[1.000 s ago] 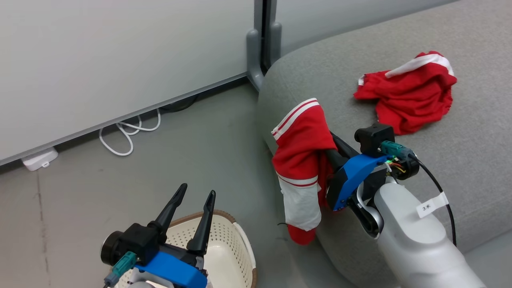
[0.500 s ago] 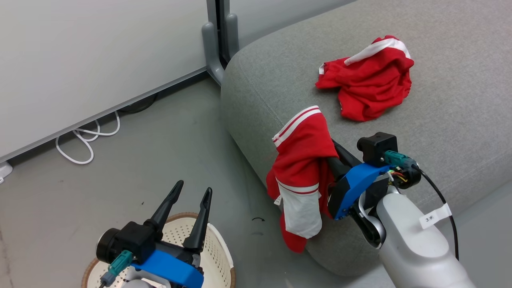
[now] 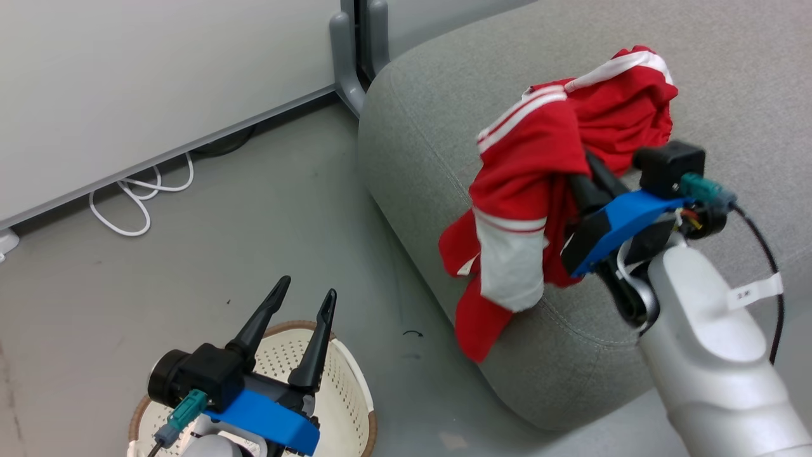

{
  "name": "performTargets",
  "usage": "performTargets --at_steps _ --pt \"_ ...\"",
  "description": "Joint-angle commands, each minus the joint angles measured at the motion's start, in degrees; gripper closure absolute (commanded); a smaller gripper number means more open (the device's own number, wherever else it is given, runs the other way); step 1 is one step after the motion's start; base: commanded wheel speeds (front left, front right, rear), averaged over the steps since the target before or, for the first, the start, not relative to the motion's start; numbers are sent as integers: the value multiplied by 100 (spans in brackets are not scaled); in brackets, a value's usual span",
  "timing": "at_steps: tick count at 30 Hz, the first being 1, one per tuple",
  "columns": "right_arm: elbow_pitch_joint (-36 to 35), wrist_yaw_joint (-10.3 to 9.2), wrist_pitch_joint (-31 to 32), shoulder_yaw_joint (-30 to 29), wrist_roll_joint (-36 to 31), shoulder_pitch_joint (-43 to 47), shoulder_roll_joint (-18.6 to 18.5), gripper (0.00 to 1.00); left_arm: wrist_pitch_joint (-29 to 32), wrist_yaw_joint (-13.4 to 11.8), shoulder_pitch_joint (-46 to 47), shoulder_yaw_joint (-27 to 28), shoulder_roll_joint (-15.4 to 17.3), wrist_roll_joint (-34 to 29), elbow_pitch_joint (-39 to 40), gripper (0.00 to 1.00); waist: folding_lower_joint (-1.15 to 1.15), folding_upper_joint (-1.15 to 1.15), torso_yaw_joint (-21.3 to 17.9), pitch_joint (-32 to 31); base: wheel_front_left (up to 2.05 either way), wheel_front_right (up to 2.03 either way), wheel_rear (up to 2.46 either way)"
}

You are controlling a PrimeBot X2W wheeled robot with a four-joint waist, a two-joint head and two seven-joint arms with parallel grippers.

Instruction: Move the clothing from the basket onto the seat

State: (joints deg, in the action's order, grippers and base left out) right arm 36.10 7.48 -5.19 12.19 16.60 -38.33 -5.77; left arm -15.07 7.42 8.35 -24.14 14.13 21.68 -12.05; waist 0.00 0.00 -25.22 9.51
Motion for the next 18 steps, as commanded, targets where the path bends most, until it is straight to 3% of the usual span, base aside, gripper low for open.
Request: performTargets --at_steps 1,7,11,13,18 --pt "-94 3 36 -65 -39 -165 -63 100 -14 6 84 16 53 -25 45 0 0 0 45 107 0 0 0" --pt "-495 2 355 -498 -24 -1024 -518 100 -14 7 215 71 203 -97 231 0 0 0 121 522 0 0 0" --pt "-650 1 668 -765 -121 -1639 -1027 100 -14 6 331 121 316 -180 450 0 0 0 202 874 0 0 0" --pt "-741 1 823 -995 -206 -2004 -1387 100 -14 6 457 144 388 -233 565 0 0 0 284 1121 0 0 0" --pt "-856 2 995 -1764 -279 -2570 -1848 100 13 6 670 197 572 -325 762 0 0 0 377 1620 0 0 0"
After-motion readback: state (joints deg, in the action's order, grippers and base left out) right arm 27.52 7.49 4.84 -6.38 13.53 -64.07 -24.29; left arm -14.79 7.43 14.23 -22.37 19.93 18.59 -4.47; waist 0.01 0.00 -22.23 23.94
